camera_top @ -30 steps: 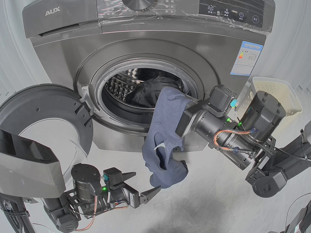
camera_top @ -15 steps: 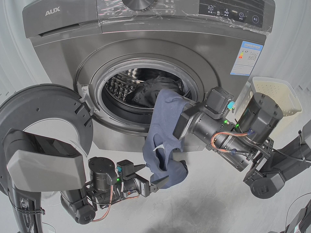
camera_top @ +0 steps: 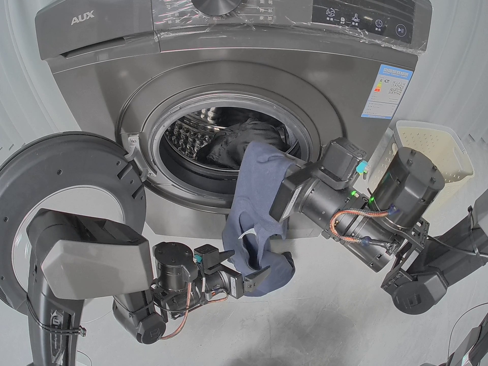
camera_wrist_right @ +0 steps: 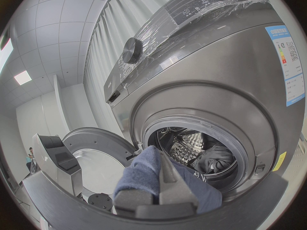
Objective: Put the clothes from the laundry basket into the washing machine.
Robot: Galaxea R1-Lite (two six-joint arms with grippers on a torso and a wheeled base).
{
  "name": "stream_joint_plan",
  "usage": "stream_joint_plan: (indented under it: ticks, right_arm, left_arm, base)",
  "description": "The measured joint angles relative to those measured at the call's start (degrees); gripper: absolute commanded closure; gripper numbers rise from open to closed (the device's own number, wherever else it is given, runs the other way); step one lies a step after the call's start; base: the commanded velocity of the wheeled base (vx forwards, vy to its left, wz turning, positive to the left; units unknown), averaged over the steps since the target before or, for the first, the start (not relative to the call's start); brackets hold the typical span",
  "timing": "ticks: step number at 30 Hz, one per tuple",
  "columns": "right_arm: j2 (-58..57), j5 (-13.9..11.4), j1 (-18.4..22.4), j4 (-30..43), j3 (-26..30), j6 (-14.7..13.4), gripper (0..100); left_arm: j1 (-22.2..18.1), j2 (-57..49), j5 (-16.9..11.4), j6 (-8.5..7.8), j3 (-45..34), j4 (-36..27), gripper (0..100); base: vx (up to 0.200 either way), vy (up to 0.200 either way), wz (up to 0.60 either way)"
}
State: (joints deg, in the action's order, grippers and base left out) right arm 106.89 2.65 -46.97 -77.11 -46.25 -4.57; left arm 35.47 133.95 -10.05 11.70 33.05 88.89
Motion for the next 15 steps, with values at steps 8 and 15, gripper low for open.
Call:
stream_joint_plan:
  ticks: [8, 15]
  right_arm:
    - [-0.20, 0.00, -0.11, -0.11, 0.59, 0.00, 100]
    - [-0.33, 0.00, -0.11, -0.13, 0.87, -0.10, 100]
  left_arm:
    - [0.00, 1.88, 0.28, -0.18, 2.12, 0.01, 0]
    - [-0.06, 2.85, 0.61, -0.32, 3.47, -0.05, 0]
  base:
    - [0.000, 0.000, 0.00]
    - [0.000, 0.000, 0.00]
